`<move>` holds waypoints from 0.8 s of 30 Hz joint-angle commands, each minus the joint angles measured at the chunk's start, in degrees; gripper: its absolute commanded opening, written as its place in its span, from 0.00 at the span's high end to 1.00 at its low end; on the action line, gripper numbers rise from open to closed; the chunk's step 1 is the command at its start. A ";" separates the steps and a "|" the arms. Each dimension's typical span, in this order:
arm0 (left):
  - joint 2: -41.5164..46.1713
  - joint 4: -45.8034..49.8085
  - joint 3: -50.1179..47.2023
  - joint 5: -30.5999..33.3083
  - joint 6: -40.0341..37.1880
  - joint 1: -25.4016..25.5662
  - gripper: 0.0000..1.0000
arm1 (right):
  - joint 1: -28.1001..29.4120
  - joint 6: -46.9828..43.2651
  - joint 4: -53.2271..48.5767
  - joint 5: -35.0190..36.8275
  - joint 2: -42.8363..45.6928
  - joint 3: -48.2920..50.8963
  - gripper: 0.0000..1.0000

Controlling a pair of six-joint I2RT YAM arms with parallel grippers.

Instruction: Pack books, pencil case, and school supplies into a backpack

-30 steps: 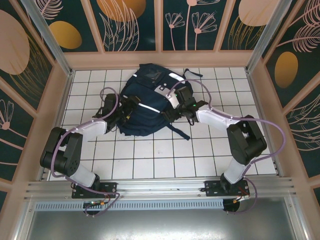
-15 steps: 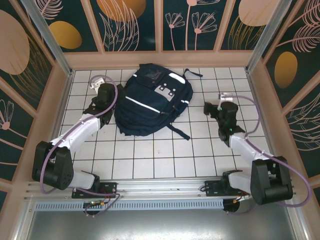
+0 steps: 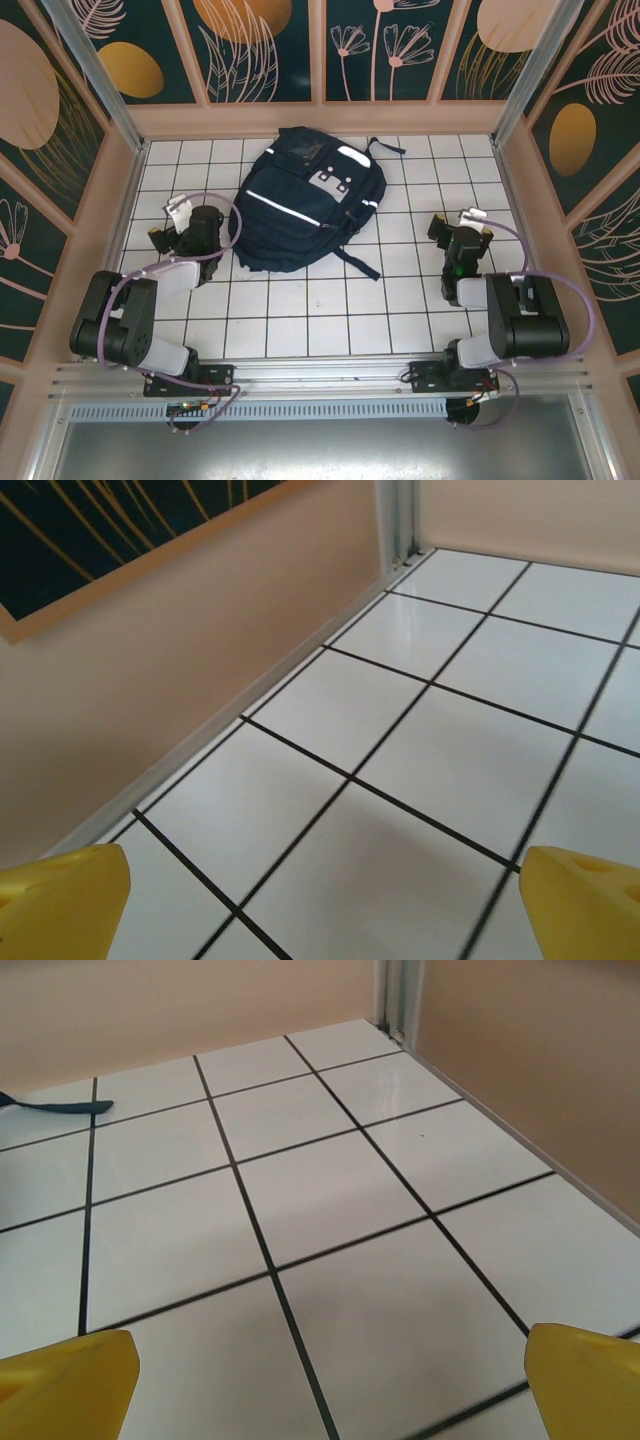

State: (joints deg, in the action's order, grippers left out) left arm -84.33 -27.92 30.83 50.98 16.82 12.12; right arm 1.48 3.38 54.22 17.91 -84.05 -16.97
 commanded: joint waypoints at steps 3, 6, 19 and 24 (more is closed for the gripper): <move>-1.02 -18.76 -4.90 -6.02 -6.52 -1.04 0.01 | 0.61 -0.03 7.13 -0.13 -2.35 -1.51 0.01; -1.06 -25.09 -6.93 -9.02 -10.43 -1.76 0.01 | -0.23 0.22 6.92 -2.47 -2.21 -1.45 0.01; -0.28 -38.71 -14.85 -29.49 -9.37 -9.77 0.01 | -1.84 -0.20 19.82 -8.27 -4.17 4.85 0.01; -3.33 -49.57 -18.62 -31.19 -10.41 -9.83 0.01 | -1.74 -0.21 19.56 -8.15 -4.02 4.87 0.01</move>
State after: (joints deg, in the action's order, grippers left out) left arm -86.19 -69.73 13.74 22.44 7.64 2.87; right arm -0.64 3.38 70.37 9.06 -87.79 -12.51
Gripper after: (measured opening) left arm 0.988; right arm 0.990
